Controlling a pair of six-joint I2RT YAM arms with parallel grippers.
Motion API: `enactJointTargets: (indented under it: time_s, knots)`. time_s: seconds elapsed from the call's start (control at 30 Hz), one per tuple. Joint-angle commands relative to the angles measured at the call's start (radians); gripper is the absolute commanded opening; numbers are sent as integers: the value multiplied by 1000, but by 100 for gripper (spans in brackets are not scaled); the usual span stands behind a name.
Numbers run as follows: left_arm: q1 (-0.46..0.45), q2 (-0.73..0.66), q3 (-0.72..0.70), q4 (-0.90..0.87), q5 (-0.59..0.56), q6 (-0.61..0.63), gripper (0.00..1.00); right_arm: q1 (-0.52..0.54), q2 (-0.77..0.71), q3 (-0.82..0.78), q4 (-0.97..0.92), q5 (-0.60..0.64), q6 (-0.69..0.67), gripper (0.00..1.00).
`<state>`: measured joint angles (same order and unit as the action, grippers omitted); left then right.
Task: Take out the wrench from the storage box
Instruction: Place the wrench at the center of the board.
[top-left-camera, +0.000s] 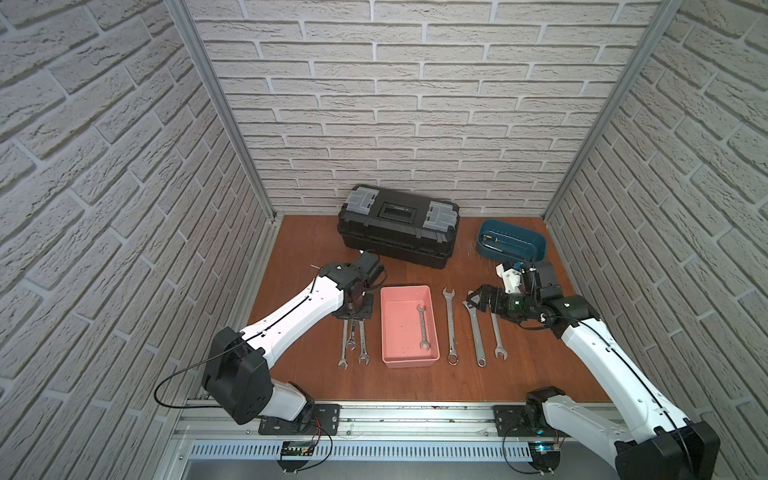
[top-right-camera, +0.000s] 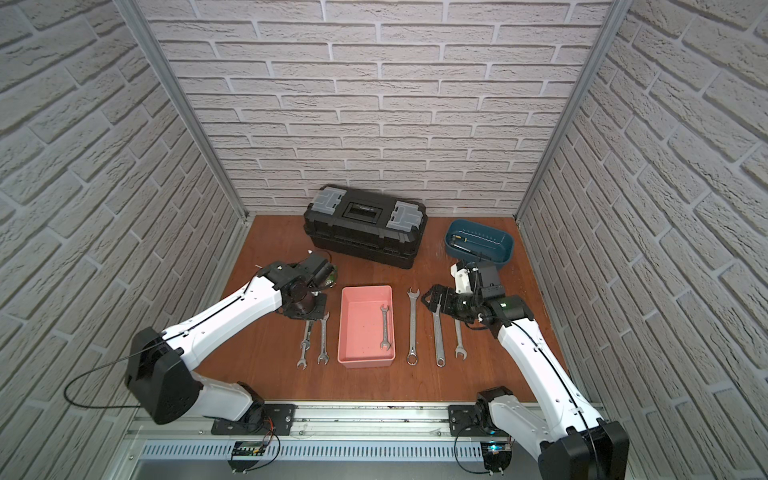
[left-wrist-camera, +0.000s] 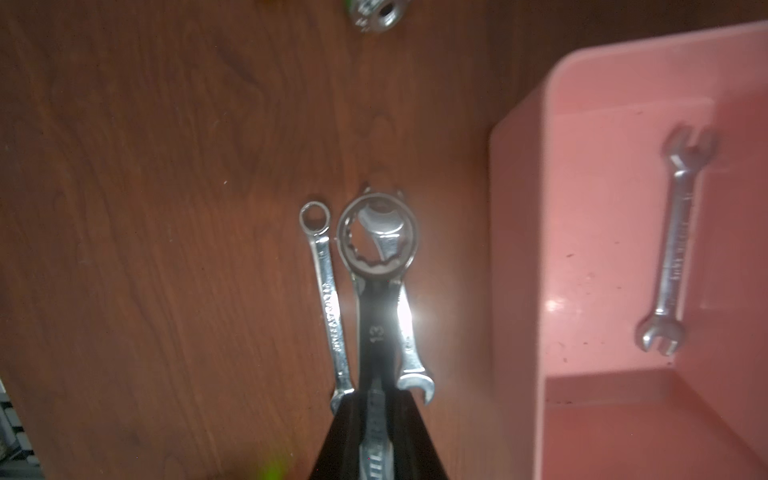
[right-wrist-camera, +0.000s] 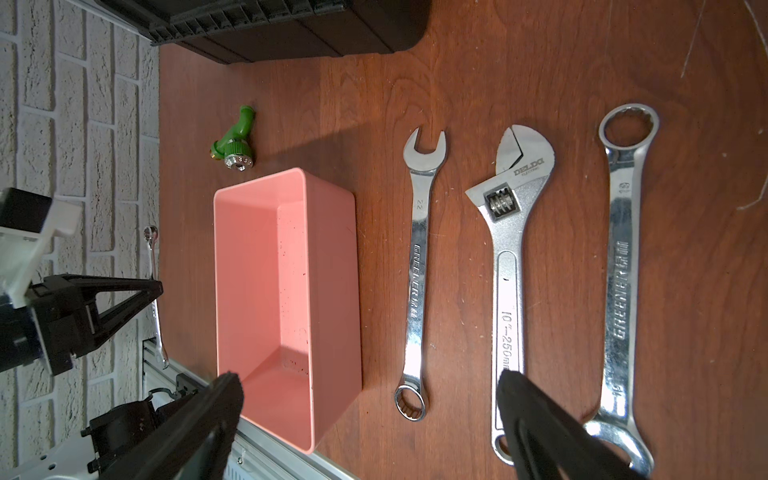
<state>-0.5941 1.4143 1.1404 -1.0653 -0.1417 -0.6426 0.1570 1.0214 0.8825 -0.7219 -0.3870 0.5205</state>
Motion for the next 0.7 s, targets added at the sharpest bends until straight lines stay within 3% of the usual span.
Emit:
enactJointTargets:
  time_s: [0.0, 0.3, 0.67]
  knots:
    - [74, -38, -89, 53, 29, 61, 0, -9, 3, 4, 28, -14, 9, 100]
    - [257, 9, -273, 225, 59, 142, 0, -8, 21, -3, 37, -18, 15, 100]
    - [322, 161, -275, 302, 70, 206, 2, -8, 44, 1, 40, -13, 9, 100]
